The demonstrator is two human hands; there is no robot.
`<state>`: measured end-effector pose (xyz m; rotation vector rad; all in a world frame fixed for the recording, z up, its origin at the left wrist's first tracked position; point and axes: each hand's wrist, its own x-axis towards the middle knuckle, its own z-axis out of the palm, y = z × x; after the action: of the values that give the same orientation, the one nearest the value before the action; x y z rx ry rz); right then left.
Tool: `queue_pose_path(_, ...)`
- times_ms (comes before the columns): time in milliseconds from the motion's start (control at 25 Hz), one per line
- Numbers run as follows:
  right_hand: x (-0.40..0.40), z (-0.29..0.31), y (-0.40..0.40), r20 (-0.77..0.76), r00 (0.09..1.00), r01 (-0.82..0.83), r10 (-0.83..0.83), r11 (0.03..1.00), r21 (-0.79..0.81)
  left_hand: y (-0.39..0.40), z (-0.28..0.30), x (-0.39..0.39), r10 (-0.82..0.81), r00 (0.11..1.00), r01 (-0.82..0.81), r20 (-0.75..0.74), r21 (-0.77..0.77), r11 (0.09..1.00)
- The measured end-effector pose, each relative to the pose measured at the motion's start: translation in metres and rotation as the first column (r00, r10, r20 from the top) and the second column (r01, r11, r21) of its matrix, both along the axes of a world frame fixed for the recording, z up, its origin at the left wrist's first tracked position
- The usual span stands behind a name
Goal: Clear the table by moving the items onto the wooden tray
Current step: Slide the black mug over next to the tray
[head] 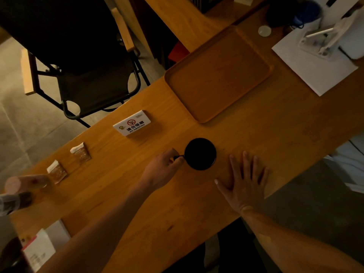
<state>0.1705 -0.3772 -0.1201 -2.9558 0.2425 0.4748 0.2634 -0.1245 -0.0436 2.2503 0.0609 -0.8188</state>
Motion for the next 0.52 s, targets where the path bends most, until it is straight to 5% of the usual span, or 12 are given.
queue_pose_path(520, 0.001, 0.002, -0.002, -0.047, 0.999, -0.008, 0.009, 0.999, 0.036, -0.015, 0.014, 0.006, 0.054, 0.99, -0.059, -0.13, -0.035, 0.998)
